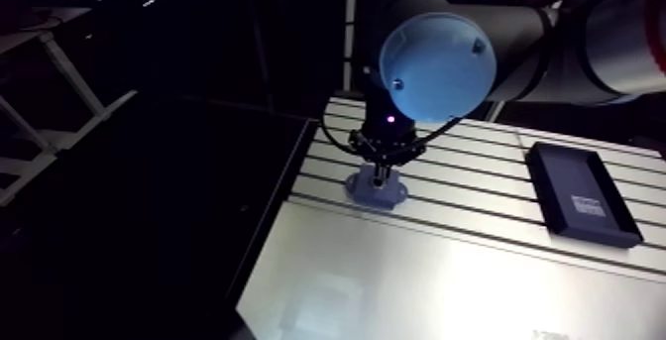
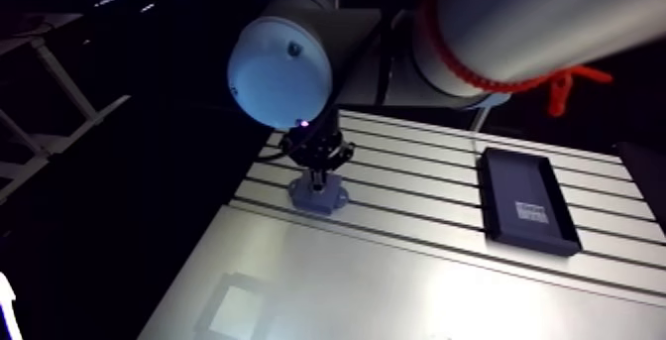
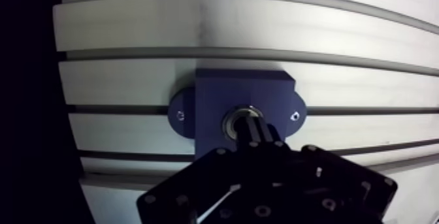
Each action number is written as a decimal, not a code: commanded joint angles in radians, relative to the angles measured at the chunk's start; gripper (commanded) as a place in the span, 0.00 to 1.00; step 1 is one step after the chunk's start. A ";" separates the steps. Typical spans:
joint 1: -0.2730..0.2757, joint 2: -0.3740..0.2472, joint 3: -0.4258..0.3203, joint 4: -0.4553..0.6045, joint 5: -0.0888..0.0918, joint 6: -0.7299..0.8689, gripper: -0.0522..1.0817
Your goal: Pick up the bearing and press it into the housing until flush.
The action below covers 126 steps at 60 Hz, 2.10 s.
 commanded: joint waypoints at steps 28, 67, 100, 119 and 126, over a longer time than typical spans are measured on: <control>0.001 -0.041 -0.083 0.176 -0.001 -0.004 0.06; -0.211 -0.164 -0.434 0.659 0.037 -0.215 0.05; -0.406 -0.257 -0.494 0.725 0.033 -0.343 0.05; -0.401 -0.256 -0.506 0.720 0.039 -0.326 0.06; -0.395 -0.260 -0.506 0.723 0.026 -0.325 0.06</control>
